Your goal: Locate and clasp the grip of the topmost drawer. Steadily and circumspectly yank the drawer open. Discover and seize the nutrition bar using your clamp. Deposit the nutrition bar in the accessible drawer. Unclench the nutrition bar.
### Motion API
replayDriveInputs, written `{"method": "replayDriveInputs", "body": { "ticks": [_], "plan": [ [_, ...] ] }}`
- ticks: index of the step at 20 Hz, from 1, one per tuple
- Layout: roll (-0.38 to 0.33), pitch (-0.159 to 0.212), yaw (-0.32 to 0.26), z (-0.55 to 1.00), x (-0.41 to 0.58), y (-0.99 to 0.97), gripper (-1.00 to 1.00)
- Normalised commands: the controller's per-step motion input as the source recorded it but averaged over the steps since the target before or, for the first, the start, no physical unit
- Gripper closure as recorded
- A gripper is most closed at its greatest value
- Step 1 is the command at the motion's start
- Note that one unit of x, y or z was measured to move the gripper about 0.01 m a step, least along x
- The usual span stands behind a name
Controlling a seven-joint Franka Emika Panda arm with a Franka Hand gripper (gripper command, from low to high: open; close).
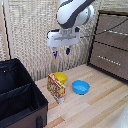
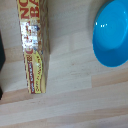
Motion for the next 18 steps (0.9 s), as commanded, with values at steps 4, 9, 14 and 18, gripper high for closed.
{"method": "replayDriveInputs", "body": {
  "ticks": [4,9,14,18],
  "plan": [
    [-0.102,0.041,-0.005,0.58,0.101,-0.15,-1.0],
    [-0.119,0.038,0.0,0.84,0.142,-0.2,-1.0],
    [-0.145,0.019,0.01,0.74,0.077,-0.21,-1.0],
    [-0.339,0.002,0.0,0.11,0.104,-0.28,-1.0]
  ]
}}
